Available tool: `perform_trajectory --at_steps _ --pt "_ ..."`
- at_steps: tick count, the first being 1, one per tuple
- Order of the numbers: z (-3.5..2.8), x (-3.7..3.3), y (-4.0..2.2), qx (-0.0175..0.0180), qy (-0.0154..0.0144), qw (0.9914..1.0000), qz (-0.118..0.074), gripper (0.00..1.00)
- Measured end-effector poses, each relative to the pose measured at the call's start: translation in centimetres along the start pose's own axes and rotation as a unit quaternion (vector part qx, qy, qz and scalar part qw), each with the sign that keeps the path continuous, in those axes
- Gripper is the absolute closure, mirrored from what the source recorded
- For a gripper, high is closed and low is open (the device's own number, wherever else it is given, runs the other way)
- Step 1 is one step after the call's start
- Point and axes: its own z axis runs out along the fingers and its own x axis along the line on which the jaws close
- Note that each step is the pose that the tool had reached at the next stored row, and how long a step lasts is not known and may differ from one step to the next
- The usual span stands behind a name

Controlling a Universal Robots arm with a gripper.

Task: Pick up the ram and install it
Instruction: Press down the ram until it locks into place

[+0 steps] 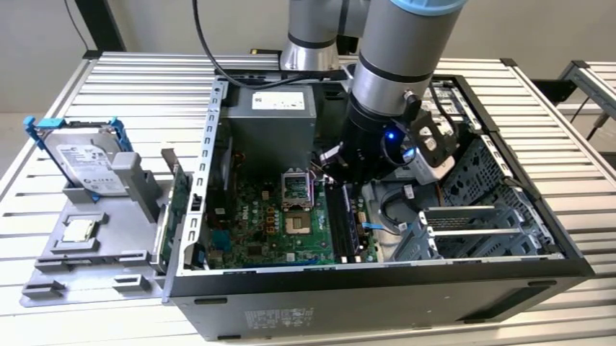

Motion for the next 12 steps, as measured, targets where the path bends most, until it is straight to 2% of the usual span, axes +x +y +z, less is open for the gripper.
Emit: perform_trajectory --at_steps 3,6,9,12 --pt "0.0 0.01 0.0 0.0002 0.0 0.99962 -0.028 1.0" --pt "0.0 0.0 0.0 0.0005 0.0 0.99847 -0.055 1.0" --pt "0.0 0.0 0.0 0.0007 0.0 0.99659 -0.082 1.0" --pt "0.0 0.0 0.0 0.0009 -0.0001 0.99404 -0.109 1.0"
